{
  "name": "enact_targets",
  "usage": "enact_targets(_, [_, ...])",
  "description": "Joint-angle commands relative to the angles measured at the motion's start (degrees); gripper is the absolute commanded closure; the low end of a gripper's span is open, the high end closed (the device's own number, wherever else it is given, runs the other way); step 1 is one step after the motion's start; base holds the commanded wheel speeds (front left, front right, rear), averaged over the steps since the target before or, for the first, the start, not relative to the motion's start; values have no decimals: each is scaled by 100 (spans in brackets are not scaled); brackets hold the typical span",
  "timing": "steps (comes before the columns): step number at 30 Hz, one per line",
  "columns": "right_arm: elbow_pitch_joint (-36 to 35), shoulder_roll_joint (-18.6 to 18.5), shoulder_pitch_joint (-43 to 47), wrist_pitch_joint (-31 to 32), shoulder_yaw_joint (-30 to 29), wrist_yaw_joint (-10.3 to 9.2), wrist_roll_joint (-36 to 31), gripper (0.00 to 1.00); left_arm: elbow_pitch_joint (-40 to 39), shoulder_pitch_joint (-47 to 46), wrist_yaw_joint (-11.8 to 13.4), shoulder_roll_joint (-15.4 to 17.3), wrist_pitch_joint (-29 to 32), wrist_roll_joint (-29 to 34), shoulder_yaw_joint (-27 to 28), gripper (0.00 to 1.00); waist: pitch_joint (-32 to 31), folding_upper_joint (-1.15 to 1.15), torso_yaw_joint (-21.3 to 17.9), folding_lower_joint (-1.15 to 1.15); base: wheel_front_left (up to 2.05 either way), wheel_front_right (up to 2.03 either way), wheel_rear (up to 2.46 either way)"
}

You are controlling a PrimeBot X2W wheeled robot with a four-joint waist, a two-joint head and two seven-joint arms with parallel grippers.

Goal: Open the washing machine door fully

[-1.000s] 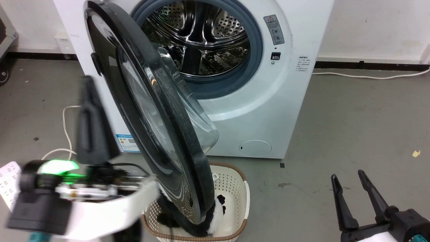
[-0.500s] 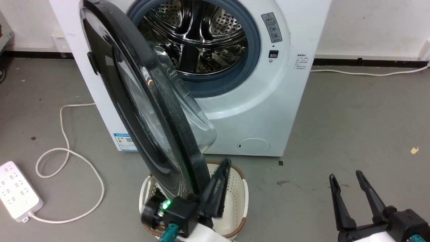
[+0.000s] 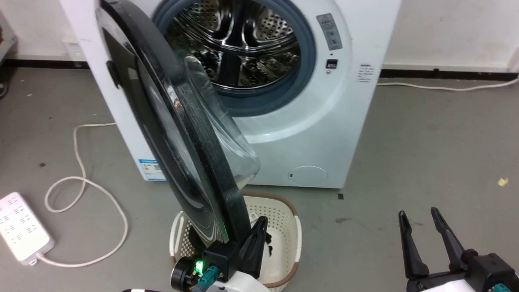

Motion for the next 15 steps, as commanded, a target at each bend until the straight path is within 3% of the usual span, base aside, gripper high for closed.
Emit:
enact_targets(1, [23,24,42,-25,18,6,37,0,79,-71,33,56,-61,-45,127,100,-47,0,154,0,0,0,0])
enact_targets(5, [44,24,89,-25,16,6,52,0,72,-26,40,74,-83,-37,185,100,-107,0,381,0,0,0,0])
enact_targets(15, [120,24,173,-25,65,6,96,0,-145,221,77,194,-100,-2,327,100,-242,0,1423,0,0,0,0])
